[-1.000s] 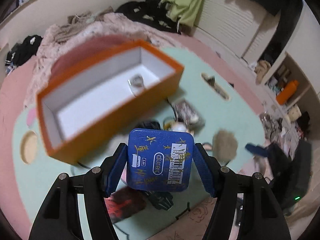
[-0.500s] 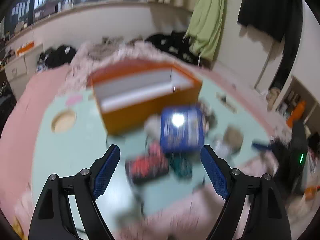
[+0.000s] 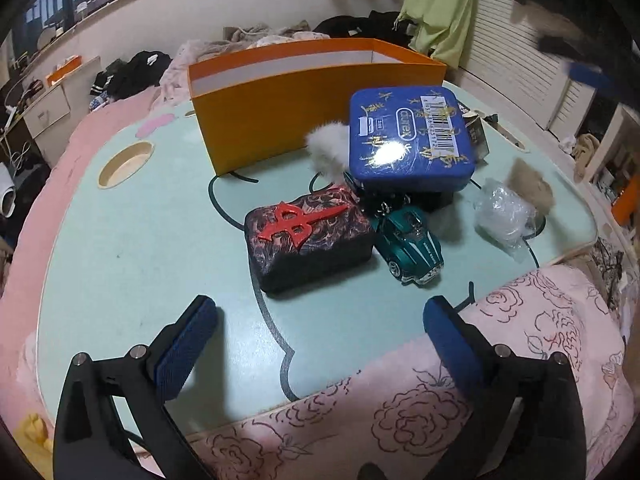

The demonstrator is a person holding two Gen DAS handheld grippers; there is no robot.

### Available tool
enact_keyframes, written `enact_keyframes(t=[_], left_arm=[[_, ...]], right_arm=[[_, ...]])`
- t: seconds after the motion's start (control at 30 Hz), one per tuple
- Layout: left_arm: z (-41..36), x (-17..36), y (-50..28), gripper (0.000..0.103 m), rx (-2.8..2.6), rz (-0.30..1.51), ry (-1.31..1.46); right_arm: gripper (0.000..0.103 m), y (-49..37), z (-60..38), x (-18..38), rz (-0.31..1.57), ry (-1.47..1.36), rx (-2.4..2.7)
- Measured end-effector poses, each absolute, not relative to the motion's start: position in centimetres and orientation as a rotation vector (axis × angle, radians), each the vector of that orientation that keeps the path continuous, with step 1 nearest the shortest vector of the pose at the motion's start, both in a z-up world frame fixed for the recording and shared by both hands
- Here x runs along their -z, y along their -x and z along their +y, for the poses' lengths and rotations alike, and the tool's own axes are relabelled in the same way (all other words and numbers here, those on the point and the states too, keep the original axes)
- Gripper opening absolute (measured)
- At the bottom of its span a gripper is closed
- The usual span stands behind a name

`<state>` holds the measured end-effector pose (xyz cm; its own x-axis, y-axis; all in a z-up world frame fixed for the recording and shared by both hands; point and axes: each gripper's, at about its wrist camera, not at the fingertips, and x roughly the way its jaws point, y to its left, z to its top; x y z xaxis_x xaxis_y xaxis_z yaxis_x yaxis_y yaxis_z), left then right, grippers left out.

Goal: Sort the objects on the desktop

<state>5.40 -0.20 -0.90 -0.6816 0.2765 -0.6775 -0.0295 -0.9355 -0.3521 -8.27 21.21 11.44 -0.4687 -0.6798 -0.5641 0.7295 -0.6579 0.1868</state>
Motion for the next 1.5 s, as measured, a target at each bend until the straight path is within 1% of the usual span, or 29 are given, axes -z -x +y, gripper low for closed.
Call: enact_keyframes(t=[0.07,0.1,0.13,0.23,0.3,0.47,0.57,0.6,0.63,0.67,0.7,0.73,0.8,0.87,0.9,1.0,1.2,1.27,1.37,1.4,1.43,1.47,1.5], left_arm=[[-0.3,0.9,-5.5,0.103,-2.7,-0.474,1.153],[-0.3,0.9,-5.6,0.103,-2.7,-0.474,1.152],[-0.3,0.9,-5.6,0.103,-2.701,-0.473,1.153],[-0.4,0.9,-5.6,0.103,-2.703,-0.472,1.153],[-0.4,0.8,-5.6,0.103,-2.704,-0.471,1.153],[-0.4,0.6,-5.5,0.103,-2.705,-0.466,1.156],[-0.4,0.5,-5.5,0.103,-2.707,-0.462,1.157],[-0.4,0.5,-5.5,0.103,-2.707,-0.462,1.157],[-0.4,0.5,-5.5,0.103,-2.707,-0.46,1.158],[-0.3,0.4,-5.6,0.103,-2.708,-0.458,1.158],[-0.3,0.4,-5.6,0.103,-2.708,-0.458,1.158],[-0.3,0.4,-5.6,0.103,-2.708,-0.459,1.158],[-0.3,0.4,-5.6,0.103,-2.709,-0.458,1.158],[-0.2,0.4,-5.5,0.103,-2.71,-0.456,1.158],[-0.2,0.3,-5.6,0.103,-2.71,-0.455,1.157],[-0.2,0.3,-5.5,0.103,-2.711,-0.452,1.154],[-0.1,0.2,-5.5,0.103,-2.713,-0.445,1.147],[-0.1,0.3,-5.5,0.103,-2.714,-0.445,1.145],[-0.2,0.3,-5.5,0.103,-2.714,-0.444,1.146],[-0.2,0.3,-5.5,0.103,-2.715,-0.443,1.147],[-0.2,0.3,-5.5,0.103,-2.715,-0.444,1.148],[-0.2,0.3,-5.5,0.103,-2.715,-0.442,1.149],[-0.2,0.3,-5.5,0.103,-2.715,-0.443,1.148]], right_arm=[[0.091,10.7,17.5,-11.1,0.116,-0.876,2.136],[0.085,11.3,16.5,-10.9,0.123,-0.907,2.125],[0.083,12.0,15.1,-10.7,0.131,-0.942,2.114],[0.083,13.4,12.2,-9.7,0.174,-1.005,2.106],[0.081,13.7,10.7,-8.4,0.247,-1.065,2.1],[0.081,13.2,13.0,-7.4,0.192,-1.071,2.062],[0.081,13.2,13.5,-7.9,0.213,-1.037,2.087],[0.078,13.3,13.6,-8.4,0.206,-1.032,2.087],[0.069,13.4,13.8,-9.1,0.187,-1.028,2.077],[0.063,13.7,13.8,-9.7,0.174,-1.029,2.062],[0.05,13.7,13.8,-10.4,0.166,-1.031,2.039],[0.04,13.6,13.5,-11.0,0.173,-1.034,2.006],[0.033,13.3,11.9,-11.9,0.233,-1.067,1.9],[0.028,13.0,9.4,-11.4,0.319,-1.154,1.758],[0.024,13.1,8.3,-10.8,0.347,-1.203,1.718],[0.023,13.7,5.4,-8.8,0.414,-1.299,1.722],[0.025,13.5,2.5,-6.6,0.538,-1.296,1.757],[0.028,12.6,1.9,-6.2,0.619,-1.264,1.773],[0.027,12.1,2.1,-6.4,0.644,-1.244,1.762],[0.024,12.1,2.2,-6.4,0.637,-1.246,1.752],[0.01,12.2,2.3,-6.6,0.624,-1.236,1.751],[0.001,12.3,2.7,-7.1,0.594,-1.21,1.753],[0.001,12.3,3.0,-7.6,0.558,-1.209,1.737]])
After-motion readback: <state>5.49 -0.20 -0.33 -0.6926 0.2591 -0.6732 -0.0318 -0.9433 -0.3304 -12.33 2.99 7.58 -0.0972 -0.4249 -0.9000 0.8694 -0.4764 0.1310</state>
